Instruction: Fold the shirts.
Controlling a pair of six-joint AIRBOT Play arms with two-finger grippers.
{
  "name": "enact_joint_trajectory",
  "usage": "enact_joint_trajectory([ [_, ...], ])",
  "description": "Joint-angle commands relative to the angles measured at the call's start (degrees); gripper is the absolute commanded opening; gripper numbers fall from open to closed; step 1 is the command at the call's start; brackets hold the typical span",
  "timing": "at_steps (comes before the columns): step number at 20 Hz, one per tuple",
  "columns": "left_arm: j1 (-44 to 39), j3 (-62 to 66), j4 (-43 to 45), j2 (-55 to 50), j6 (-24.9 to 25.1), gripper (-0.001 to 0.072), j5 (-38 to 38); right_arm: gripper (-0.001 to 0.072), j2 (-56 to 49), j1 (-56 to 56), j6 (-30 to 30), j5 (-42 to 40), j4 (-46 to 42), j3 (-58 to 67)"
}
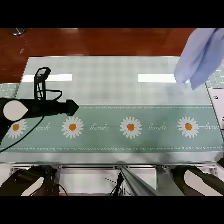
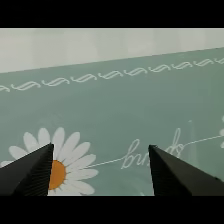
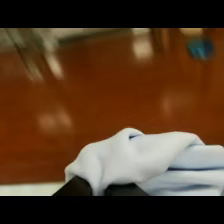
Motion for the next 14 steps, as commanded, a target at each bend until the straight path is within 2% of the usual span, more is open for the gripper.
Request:
enact_joint_trajectory([
  [1,-1.7,-4.2,-5.5,4.7,0.1,0.0699,2.7,0.0022,2.9,6.4,-4.7,4.2,4.5,10.6],
  [5,-1.9,-4.2,-6.6,4.7,0.5,0.0698,6.1,0.0023,3.1,19.0,-5.5,4.5,-1.5,15.8],
  [7,-1.7,-4.1,-6.5,4.7,2.6,0.0699,7.3,0.0023,3.1,23.1,-5.5,11.1,-3.1,14.8],
  [10,0.6,-4.1,-6.3,4.7,2.6,0.0699,7.5,0.0023,3.1,28.6,-5.5,20.5,-2.8,7.7],
  [12,3.0,-4.1,-6.3,4.7,2.6,0.0699,7.5,0.0023,3.1,34.2,-5.4,20.6,-2.6,0.8],
  [14,5.0,-4.1,-6.3,4.7,2.7,0.0699,7.5,0.0023,3.1,40.7,-4.6,17.0,-2.6,-7.3],
])
